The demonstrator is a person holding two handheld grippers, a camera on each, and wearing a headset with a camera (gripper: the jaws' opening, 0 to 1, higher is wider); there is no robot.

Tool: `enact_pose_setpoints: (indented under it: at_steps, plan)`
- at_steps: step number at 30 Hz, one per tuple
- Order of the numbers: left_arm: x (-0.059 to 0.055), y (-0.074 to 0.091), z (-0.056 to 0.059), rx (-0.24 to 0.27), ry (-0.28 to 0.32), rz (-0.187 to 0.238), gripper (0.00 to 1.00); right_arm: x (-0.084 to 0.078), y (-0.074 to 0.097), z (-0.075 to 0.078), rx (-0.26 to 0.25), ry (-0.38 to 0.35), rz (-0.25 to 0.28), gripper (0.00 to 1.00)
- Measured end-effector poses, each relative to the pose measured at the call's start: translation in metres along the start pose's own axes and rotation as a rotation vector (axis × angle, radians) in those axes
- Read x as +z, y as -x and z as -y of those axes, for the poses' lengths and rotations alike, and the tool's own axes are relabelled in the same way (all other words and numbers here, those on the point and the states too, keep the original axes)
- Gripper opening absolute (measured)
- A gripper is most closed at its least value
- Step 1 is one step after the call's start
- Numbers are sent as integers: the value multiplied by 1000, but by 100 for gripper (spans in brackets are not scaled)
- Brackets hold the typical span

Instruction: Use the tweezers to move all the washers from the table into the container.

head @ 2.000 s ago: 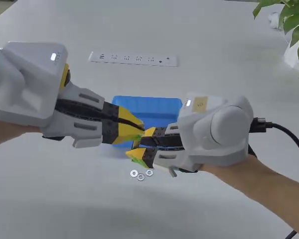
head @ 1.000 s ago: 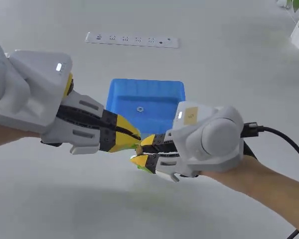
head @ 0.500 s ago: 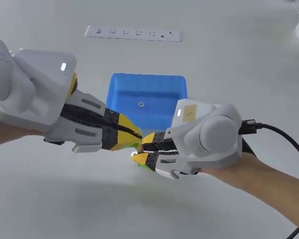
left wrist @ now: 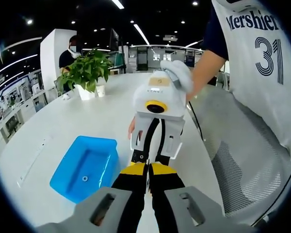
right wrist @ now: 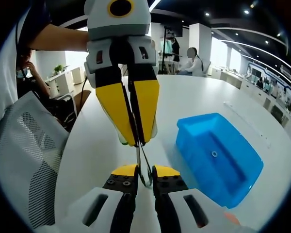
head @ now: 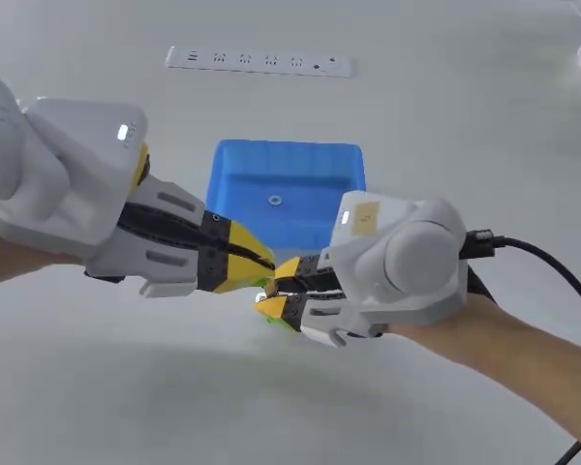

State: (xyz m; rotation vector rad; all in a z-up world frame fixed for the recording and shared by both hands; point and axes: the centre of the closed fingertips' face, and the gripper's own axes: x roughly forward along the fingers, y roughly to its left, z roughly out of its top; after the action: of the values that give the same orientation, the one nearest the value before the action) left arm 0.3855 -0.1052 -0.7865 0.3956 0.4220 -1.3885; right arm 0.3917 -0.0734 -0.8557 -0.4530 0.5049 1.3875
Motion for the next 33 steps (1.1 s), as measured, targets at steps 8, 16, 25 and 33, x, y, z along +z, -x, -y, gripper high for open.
enact_pose_setpoints:
  at_steps: [8, 16, 25, 33]
  plan:
    - [0, -1, 3, -13, 3, 0, 5, -7, 0, -2, 47, 45, -30, 14]
    - [0, -1, 2, -11, 4, -2, 5, -6, 1, -3, 131, 73, -30, 13]
    - [1, -2, 1, -18, 7, 3, 5, -13, -2, -3, 131, 125, -67, 12]
    - [1, -2, -1, -17, 37, -2, 5, -13, -2, -2, 111, 136, -72, 11]
